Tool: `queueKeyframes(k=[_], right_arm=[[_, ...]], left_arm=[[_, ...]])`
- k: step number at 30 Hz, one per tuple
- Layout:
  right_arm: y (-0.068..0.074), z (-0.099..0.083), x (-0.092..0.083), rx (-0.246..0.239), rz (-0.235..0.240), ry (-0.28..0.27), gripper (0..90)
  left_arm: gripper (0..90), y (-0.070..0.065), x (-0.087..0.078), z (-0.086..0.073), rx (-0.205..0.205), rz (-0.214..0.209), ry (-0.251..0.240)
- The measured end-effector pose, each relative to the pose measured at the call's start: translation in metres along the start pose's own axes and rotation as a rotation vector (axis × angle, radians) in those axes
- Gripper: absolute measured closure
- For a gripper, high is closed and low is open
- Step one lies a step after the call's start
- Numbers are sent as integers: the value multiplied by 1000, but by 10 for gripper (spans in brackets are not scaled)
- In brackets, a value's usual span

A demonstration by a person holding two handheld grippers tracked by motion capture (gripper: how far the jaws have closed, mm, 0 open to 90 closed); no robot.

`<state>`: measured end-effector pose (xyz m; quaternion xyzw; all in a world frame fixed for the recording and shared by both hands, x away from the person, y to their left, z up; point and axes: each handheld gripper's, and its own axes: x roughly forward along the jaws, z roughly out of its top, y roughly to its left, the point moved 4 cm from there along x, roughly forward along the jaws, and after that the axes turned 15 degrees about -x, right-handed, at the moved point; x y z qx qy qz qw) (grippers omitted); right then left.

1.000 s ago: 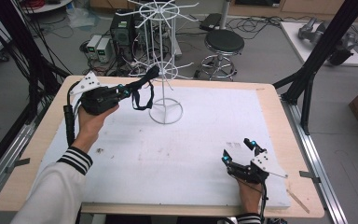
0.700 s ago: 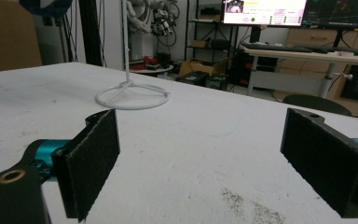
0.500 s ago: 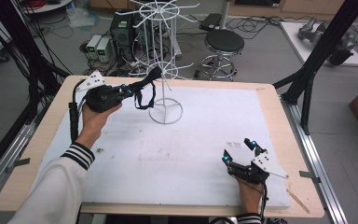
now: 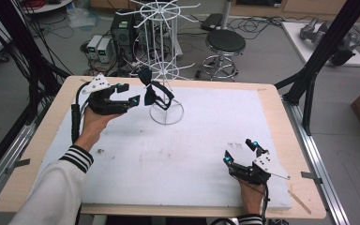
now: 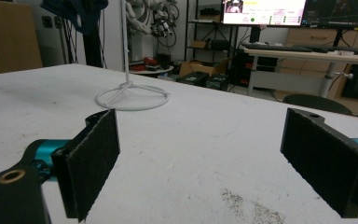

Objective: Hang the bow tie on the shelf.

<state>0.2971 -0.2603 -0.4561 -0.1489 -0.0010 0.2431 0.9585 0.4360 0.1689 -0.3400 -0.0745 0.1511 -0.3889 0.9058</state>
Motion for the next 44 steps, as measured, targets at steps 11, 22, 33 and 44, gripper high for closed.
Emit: queueKeyframes(k=[11,22,33,44], right_arm=[[0,0,0,0,-6,2,108],[1,0,-1,3,-12,2,108],[0,0,-1,0,-18,2,108],[1,0,-1,-2,-21,-2,108]], left_arm=[[136,3,-53,-53,29,15,-7],[136,10,-125,-127,36,100,-142],[135,25,-150,-148,-50,146,-246],[138,24,-150,-149,-32,171,-252]])
